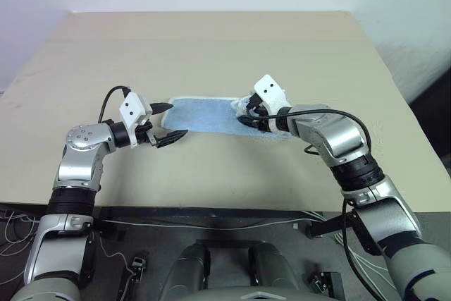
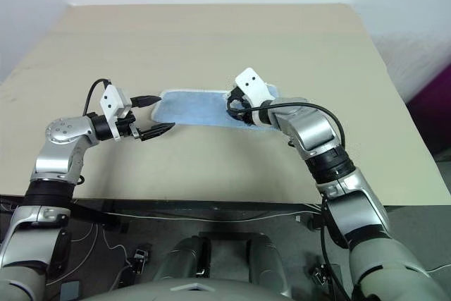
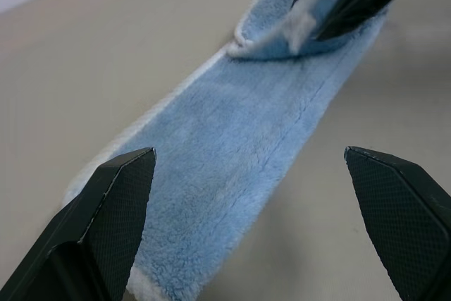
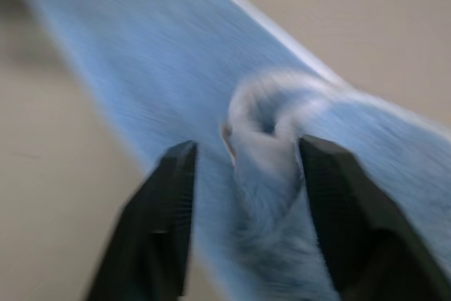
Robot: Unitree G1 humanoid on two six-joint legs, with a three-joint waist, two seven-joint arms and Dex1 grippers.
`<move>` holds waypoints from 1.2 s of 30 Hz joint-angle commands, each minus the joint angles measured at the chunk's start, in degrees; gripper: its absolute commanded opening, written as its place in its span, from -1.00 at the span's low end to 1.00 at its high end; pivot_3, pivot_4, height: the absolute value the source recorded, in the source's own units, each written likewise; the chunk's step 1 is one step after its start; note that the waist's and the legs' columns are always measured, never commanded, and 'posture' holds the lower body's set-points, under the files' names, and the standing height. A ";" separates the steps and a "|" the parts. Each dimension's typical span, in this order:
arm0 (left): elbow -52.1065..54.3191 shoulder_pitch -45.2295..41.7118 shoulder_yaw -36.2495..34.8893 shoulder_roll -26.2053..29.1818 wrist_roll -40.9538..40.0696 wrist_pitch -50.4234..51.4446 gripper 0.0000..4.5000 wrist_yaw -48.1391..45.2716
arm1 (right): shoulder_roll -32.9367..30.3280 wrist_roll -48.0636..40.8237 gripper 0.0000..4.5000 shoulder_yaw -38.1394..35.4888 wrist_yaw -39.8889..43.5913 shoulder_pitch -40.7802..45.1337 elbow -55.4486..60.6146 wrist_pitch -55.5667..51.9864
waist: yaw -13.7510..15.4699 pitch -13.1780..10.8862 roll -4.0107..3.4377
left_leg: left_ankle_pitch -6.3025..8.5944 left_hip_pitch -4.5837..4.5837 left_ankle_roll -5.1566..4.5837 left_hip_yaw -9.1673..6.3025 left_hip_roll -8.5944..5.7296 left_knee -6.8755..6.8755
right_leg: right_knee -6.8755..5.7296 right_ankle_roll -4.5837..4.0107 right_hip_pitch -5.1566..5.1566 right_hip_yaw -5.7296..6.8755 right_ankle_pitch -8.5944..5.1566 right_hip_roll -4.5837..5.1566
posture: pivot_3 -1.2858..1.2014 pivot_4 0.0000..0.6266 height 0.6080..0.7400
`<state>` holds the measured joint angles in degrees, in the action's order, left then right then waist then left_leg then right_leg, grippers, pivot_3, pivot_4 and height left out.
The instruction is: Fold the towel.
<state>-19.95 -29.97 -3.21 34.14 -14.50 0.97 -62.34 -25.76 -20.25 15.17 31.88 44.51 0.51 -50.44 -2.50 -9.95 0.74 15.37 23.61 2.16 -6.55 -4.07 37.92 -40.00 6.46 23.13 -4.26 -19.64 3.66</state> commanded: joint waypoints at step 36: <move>32.09 17.40 -17.30 -21.14 -34.72 45.47 1.00 47.53 | 7.37 9.94 -0.99 -9.12 -5.02 -9.23 -11.72 17.29 | 0.09 0.02 0.03 | 0.00 -0.16 0.00 0.01 0.00 0.03 | 0.00 0.00 -0.21 0.00 0.00 -0.02 | 0.03 -0.52 1.00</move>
<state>12.06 -11.39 -18.85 13.31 -46.08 44.14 -17.62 -18.97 -10.30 6.88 26.69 34.49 -11.78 -33.85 -2.42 -9.93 0.77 15.37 23.45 2.16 -6.55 -4.07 37.96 -39.99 6.46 22.90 -4.27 -19.64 3.64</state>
